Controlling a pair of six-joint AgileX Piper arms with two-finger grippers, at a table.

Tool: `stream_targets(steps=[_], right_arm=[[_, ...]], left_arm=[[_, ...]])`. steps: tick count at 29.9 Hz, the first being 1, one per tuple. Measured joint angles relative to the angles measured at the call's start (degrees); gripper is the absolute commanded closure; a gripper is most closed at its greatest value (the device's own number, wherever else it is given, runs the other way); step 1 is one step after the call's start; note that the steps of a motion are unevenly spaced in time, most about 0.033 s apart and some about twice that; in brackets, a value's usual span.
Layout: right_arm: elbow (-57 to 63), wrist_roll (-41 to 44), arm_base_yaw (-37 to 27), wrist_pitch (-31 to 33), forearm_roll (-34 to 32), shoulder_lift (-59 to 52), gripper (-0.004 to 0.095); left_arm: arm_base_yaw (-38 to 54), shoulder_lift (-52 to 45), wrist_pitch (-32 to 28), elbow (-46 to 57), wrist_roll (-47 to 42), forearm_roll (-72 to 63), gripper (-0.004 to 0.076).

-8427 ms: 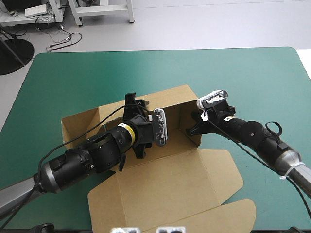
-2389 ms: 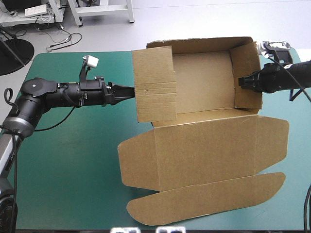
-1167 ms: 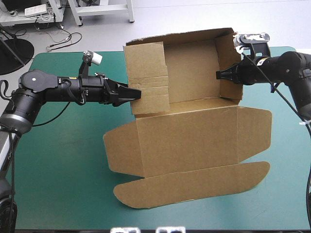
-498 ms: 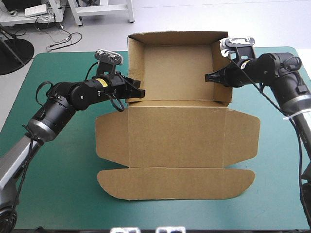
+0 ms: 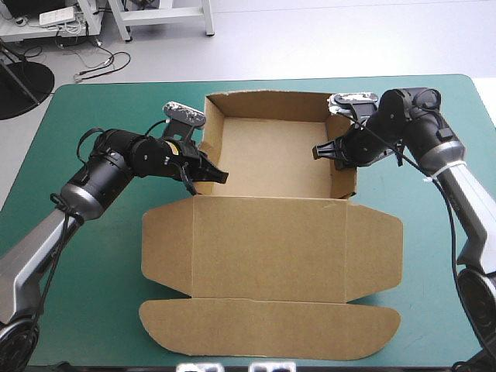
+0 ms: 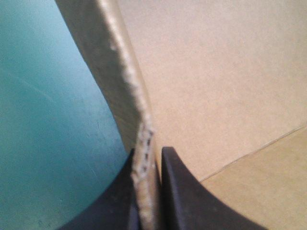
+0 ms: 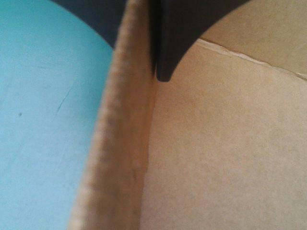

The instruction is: Fold the box

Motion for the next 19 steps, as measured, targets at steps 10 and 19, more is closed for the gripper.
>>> stream_targets(steps=[10, 19], right_arm=[[0.25, 2.08, 6.82, 2.59, -6.91, 3.95, 0.0926], [0.35, 4.76, 11.05, 2.59, -9.03, 8.29, 0.0927]], left_arm=[[-0.25, 7.63, 15.29, -6.86, -1.43, 2.30, 0.0734], [-0.19, 10.60, 20.32, -8.13, -2.17, 5.45, 0.0734]])
